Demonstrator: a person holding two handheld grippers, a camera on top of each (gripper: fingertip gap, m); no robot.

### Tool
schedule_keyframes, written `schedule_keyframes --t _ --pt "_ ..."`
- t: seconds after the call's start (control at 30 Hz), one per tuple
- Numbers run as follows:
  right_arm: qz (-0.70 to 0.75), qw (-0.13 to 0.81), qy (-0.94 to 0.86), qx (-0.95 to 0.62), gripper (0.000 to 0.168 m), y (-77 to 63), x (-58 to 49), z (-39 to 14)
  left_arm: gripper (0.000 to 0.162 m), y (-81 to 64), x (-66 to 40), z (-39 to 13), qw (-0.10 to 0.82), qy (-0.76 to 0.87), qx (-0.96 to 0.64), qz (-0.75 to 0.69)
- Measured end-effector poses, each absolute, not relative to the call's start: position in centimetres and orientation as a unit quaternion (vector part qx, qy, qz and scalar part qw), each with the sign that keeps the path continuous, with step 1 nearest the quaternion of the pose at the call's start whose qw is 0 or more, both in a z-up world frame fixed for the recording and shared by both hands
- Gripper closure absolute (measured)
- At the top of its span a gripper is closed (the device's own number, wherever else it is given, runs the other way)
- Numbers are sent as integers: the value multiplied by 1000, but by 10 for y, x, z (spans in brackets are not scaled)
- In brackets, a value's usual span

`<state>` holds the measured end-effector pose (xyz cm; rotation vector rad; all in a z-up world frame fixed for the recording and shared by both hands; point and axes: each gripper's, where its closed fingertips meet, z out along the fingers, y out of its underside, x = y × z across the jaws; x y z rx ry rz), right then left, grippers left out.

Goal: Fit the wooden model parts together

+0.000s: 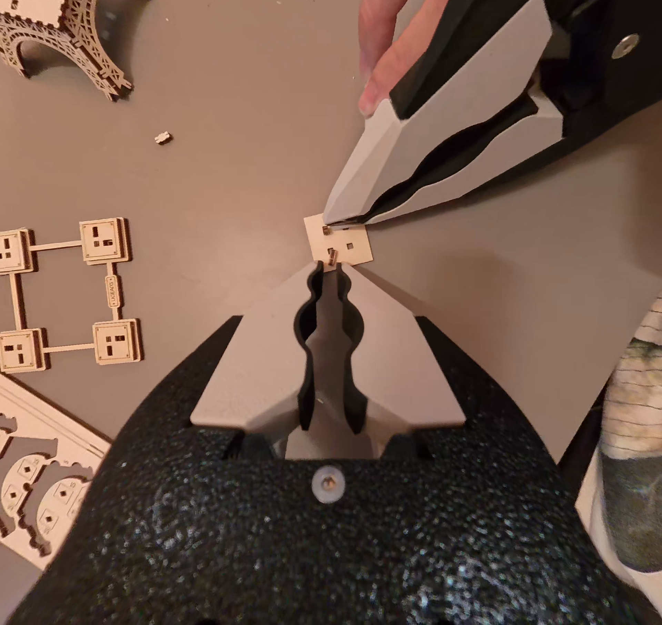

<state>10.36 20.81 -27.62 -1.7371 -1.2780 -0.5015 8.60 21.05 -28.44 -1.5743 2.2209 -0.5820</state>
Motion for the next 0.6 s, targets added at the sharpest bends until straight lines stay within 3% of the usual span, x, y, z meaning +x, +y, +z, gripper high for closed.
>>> schedule_keyframes --t 0.6 --pt "-177 470 -502 -704 166 207 105 -272 162 213 86 -265 230 780 -542 -213"
